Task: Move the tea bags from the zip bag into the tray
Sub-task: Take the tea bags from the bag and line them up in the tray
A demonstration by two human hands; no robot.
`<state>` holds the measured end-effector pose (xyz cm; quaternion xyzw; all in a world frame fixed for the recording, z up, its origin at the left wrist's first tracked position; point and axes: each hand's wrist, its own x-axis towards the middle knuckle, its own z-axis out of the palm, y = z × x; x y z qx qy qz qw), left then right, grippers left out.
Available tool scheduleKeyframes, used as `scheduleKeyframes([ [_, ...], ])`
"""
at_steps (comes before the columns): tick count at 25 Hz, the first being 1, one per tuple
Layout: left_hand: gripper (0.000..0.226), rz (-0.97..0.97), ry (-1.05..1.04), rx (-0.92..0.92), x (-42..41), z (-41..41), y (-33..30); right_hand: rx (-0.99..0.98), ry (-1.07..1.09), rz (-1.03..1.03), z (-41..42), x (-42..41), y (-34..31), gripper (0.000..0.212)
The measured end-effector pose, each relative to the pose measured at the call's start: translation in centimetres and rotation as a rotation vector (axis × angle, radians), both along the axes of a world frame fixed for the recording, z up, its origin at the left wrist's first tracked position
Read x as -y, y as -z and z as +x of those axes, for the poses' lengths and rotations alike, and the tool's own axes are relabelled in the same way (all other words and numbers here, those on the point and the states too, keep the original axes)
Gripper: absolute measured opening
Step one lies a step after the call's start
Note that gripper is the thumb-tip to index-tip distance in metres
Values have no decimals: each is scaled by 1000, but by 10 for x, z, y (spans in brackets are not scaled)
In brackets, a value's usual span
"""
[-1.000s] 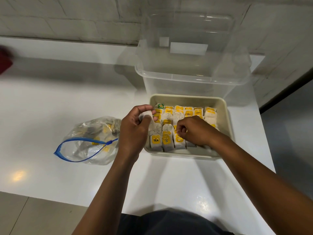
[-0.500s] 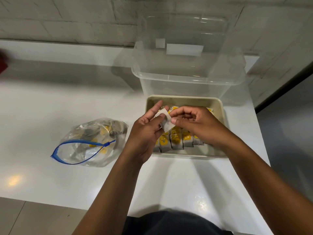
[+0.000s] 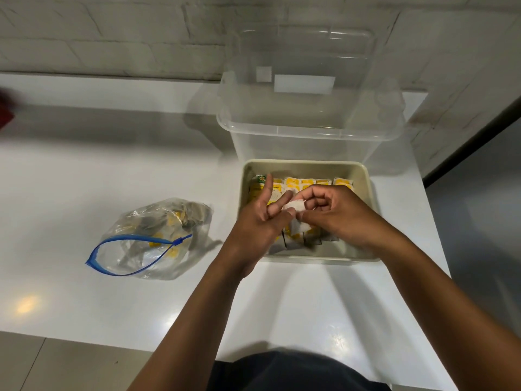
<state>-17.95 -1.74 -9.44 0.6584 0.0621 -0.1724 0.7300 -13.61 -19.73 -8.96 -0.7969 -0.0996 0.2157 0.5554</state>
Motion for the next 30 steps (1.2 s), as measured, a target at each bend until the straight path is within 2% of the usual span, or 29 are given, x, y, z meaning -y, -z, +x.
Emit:
scheduleKeyframes([
  [2, 77, 142, -81, 89, -4, -1, 3, 46, 14, -211, 2, 9, 4, 9],
  [4, 58, 267, -186, 201, -12, 0, 5, 66, -13, -476, 2, 17, 9, 9],
  [7, 35, 373, -222, 311, -20, 1, 4, -98, -76, -648, 3, 17, 20, 8],
  [9, 30, 402, -218, 334, -22, 0, 2, -184, -53, -673, 5, 13, 27, 9],
  [11, 28, 436, -207, 354, -22, -1, 1, -189, -10, -686, 7, 9, 31, 8],
  [14, 27, 477, -192, 391, -23, -4, -1, -88, 17, -723, 5, 8, 35, 4],
  [21, 27, 500, -161, 428, -23, -9, 0, 129, -2, -899, 2, 10, 31, 23],
  [25, 27, 527, -173, 457, -29, -14, -1, 173, 51, -931, -1, 11, 23, 17],
  [27, 25, 554, -198, 486, -33, -20, -5, 161, 91, -852, -7, 8, 13, 16],
  [30, 22, 585, -288, 488, -44, -33, -14, 201, 149, -574, -25, -11, -18, 13],
])
